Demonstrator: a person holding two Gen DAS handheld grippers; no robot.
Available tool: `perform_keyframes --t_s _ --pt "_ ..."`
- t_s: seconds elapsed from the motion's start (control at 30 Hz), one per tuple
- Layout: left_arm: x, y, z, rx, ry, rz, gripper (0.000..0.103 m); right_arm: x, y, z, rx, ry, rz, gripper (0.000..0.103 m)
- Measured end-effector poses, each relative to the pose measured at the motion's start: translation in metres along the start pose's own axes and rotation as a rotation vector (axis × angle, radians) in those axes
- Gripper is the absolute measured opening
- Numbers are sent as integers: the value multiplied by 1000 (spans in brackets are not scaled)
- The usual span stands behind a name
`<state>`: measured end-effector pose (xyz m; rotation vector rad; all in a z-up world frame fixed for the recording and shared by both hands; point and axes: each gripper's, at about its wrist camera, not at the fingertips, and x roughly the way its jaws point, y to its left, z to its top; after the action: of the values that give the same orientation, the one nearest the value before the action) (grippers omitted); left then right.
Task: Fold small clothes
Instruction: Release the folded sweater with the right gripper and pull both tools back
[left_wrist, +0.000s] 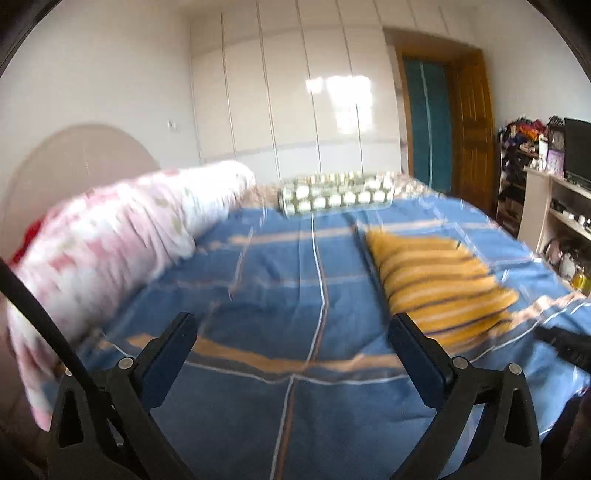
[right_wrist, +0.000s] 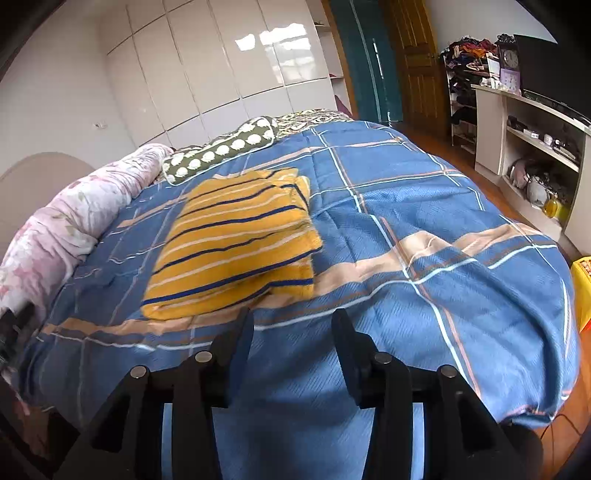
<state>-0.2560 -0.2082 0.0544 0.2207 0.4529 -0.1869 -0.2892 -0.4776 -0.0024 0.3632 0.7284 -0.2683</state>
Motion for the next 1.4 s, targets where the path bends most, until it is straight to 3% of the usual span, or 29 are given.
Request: perform_keyframes --t_s 0.13,0.27,0.4,0.6,0.73,1.4 --pt "-35 -4 9 -30 -66 -57 103 -17 12 -7 -54 -8 -21 52" --pt "-29 -15 -2 -24 39 -164 103 -21 19 -15 -64 16 -23 56" --pt "-12 -26 -17 14 152 -154 103 -15 26 -26 -94 60 -40 56" --pt "11 -28 -36 -5 281 -134 103 4 34 -39 -126 123 -59 57" --pt "20 -28 -43 -19 336 -135 103 10 35 -43 -122 141 -71 57" --pt "30 -40 -56 13 405 -160 103 19 32 -50 -113 164 -92 61"
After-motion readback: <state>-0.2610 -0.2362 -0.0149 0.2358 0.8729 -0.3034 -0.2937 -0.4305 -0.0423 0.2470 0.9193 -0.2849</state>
